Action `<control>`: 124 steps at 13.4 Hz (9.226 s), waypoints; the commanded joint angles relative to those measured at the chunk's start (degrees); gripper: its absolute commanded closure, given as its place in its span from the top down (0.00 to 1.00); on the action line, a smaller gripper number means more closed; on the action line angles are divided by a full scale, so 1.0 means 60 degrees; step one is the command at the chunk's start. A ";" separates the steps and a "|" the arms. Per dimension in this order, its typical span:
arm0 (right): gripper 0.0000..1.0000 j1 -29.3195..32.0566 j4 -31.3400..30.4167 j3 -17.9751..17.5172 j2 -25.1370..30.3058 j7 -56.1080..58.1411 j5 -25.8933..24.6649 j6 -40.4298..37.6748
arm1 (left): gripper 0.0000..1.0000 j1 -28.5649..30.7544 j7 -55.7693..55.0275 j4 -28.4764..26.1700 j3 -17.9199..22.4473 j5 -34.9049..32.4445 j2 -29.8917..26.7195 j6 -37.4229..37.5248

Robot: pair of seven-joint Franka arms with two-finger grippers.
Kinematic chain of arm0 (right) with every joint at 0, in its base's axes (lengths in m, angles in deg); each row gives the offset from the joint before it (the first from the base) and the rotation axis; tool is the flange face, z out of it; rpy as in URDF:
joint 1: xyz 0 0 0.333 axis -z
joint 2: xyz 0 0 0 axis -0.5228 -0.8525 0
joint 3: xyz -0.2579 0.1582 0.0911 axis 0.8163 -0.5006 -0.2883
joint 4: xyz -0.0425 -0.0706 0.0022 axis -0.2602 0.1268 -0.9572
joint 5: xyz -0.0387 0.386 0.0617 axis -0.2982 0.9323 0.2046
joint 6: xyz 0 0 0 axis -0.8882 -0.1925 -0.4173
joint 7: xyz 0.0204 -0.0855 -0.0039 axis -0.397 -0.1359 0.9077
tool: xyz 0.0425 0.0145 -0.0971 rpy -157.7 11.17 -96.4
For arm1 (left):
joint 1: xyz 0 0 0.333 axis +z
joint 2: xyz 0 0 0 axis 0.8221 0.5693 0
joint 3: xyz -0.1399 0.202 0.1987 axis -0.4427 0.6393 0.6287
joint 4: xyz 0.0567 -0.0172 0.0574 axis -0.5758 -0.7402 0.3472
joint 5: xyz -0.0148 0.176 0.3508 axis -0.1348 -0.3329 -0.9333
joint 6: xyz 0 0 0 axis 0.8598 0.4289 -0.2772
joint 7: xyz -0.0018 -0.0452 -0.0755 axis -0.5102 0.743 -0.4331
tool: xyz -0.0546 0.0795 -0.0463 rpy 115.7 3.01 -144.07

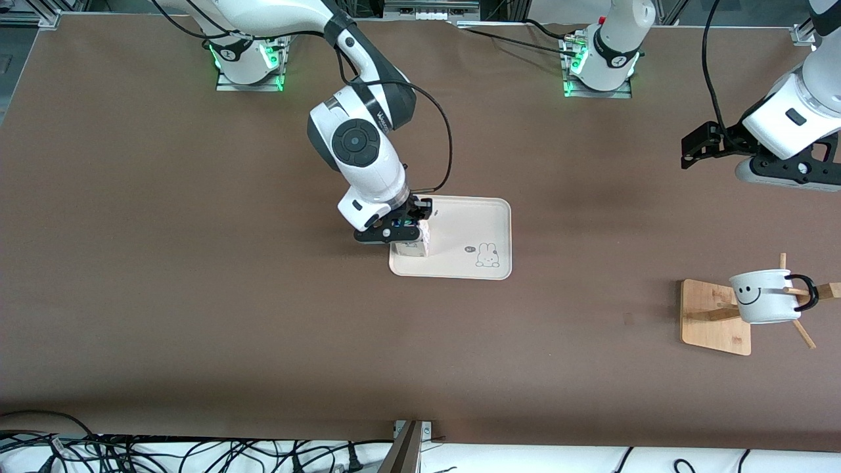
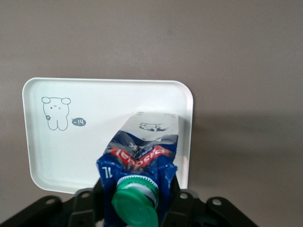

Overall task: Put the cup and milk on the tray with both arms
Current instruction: 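Carry the milk carton with the right gripper onto the white tray, then open the right gripper and withdraw it from the carton, then move the left gripper to the white mug on the wooden stand, then grasp the mug rim with the left gripper and lift it off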

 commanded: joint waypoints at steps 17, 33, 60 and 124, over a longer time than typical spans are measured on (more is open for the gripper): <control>1.00 0.1981 -0.2344 0.3073 0.5526 0.5417 -0.0858 -0.3966 | 1.00 -0.0032 -0.0419 0.0283 -0.0145 -0.0119 0.0493 0.0758; 1.00 0.5745 -0.1613 -0.0443 0.5440 0.5798 -0.1812 -0.4258 | 1.00 0.0788 -0.0683 -0.0900 -0.0043 -0.0133 0.0581 -0.1272; 1.00 0.5775 -0.1598 -0.0062 0.5454 0.5740 -0.1710 -0.4288 | 1.00 0.2268 -0.2700 -0.6222 -0.0116 -0.0119 -0.0489 -1.1488; 1.00 0.5789 -0.1612 0.0041 0.5454 0.5725 -0.1710 -0.4288 | 0.02 0.2356 -0.3672 -0.3160 -0.2487 -0.0001 0.0639 -0.8707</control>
